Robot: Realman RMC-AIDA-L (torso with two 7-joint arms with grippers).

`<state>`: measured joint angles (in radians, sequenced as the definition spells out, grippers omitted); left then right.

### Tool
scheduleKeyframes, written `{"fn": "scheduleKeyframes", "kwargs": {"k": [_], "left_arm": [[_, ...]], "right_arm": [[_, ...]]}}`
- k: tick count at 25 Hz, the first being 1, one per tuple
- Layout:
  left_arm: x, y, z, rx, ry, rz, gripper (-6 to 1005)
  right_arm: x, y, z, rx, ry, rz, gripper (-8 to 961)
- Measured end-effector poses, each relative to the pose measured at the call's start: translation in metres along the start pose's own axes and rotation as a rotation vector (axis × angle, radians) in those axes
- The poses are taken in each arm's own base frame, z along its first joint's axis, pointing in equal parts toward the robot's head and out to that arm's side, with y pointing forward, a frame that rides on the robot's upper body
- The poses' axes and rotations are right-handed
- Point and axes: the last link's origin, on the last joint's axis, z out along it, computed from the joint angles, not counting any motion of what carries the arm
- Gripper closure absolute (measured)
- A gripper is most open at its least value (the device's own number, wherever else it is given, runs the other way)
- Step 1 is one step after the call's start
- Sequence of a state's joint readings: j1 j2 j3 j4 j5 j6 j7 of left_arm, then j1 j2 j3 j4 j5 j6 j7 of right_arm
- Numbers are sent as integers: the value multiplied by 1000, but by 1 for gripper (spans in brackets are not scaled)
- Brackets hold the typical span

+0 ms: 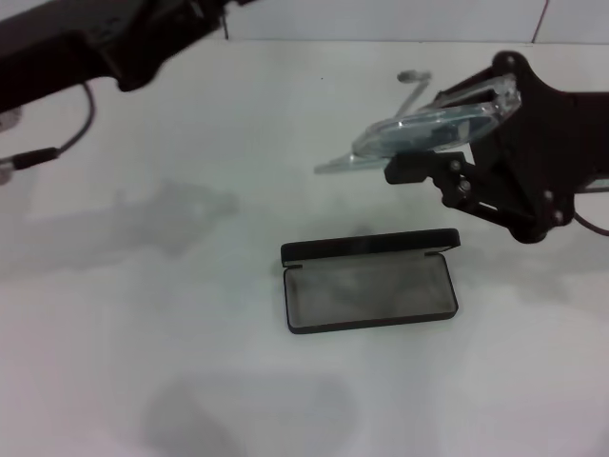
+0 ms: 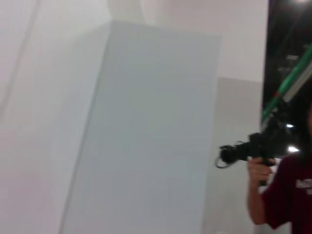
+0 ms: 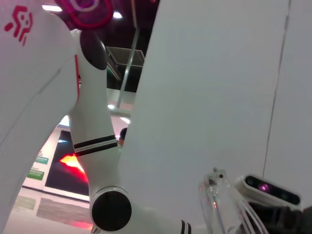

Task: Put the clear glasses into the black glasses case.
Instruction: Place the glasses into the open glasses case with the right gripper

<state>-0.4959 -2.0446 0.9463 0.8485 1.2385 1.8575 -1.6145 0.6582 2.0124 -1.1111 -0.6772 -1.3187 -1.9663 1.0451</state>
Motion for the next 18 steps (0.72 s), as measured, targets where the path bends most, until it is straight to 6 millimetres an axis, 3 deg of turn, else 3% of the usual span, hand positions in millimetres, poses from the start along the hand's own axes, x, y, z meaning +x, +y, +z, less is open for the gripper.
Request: {"fn": "scheduleKeyframes", "kwargs": {"k": [6, 9, 14, 18], "left_arm": [[3, 1, -31, 100, 6, 40, 897], [3, 4, -48, 150, 1, 59, 897], [1, 7, -65, 206, -9, 67, 897], [-3, 8, -69, 220, -27, 58, 897]], "right_arm": [[0, 11, -13, 9, 91, 166, 855], [-4, 11, -13, -3, 285, 277, 855], [2, 8, 12, -26, 735, 343, 856], [-1, -13, 36, -28, 992, 402, 856]]}}
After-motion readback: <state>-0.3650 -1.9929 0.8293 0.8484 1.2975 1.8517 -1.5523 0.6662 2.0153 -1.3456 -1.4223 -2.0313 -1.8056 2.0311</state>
